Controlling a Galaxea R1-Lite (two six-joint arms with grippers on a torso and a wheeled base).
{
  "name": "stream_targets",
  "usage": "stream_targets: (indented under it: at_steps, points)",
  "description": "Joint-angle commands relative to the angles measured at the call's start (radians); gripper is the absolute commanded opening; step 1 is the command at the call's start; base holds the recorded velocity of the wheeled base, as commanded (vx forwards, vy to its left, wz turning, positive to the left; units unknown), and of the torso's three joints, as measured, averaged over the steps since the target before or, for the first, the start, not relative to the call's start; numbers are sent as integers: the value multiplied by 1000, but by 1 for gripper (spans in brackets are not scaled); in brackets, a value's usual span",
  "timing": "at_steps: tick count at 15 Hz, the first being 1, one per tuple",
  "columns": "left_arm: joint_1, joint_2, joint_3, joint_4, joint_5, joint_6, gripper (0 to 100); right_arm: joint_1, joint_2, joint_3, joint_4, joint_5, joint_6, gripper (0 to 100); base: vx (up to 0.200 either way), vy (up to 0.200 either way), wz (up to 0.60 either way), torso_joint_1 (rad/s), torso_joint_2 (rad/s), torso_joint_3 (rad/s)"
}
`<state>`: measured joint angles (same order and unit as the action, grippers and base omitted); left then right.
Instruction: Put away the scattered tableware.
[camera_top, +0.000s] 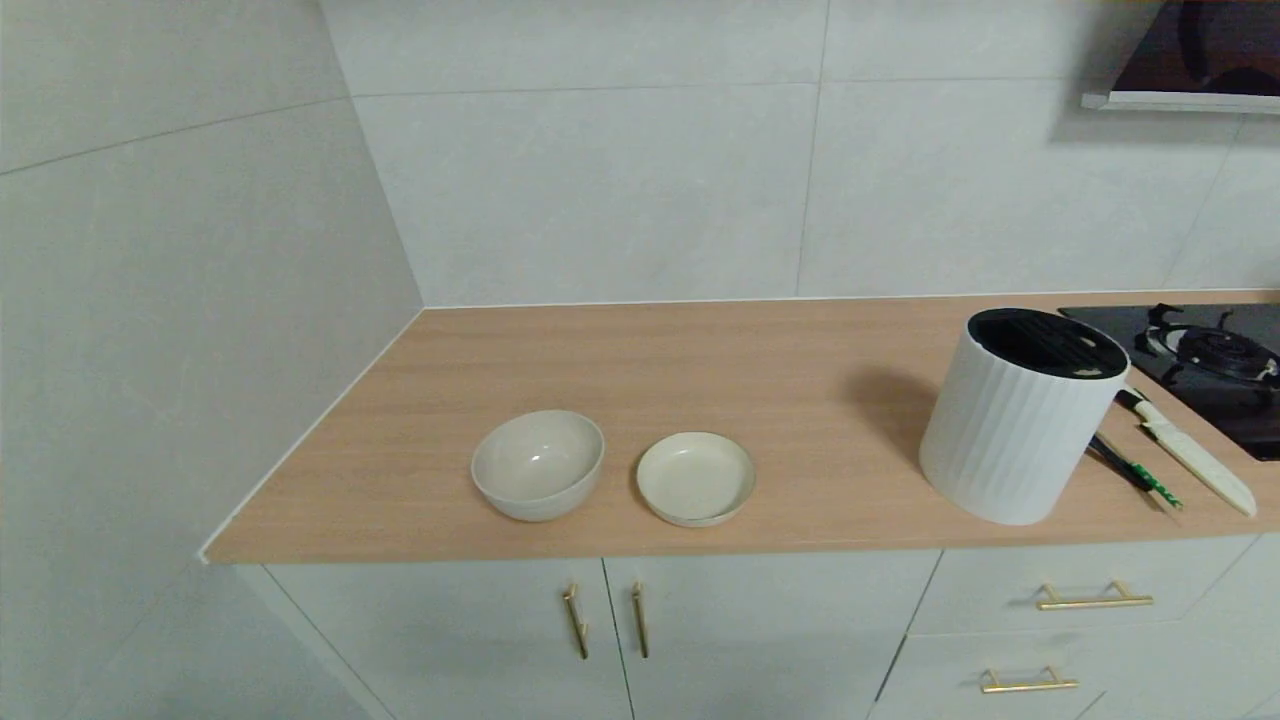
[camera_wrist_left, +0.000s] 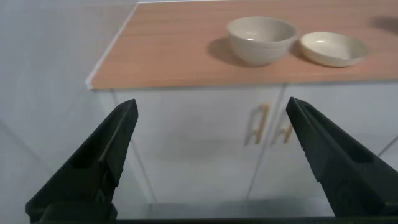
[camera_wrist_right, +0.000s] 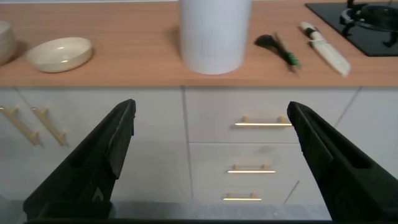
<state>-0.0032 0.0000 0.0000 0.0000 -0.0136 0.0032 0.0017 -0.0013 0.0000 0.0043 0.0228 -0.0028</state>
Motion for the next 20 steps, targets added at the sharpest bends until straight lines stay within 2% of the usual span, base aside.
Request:
stream_targets:
  at_steps: [1,7,20]
  points:
    - [0,2,0,0,0,0,100,0,1,0,0,0,0,100,0,200,0,2,-7,2]
    - [0,2,0,0,0,0,100,0,1,0,0,0,0,100,0,200,0,4,0,2]
    - [0,2,0,0,0,0,100,0,1,0,0,0,0,100,0,0,0,0,0,0]
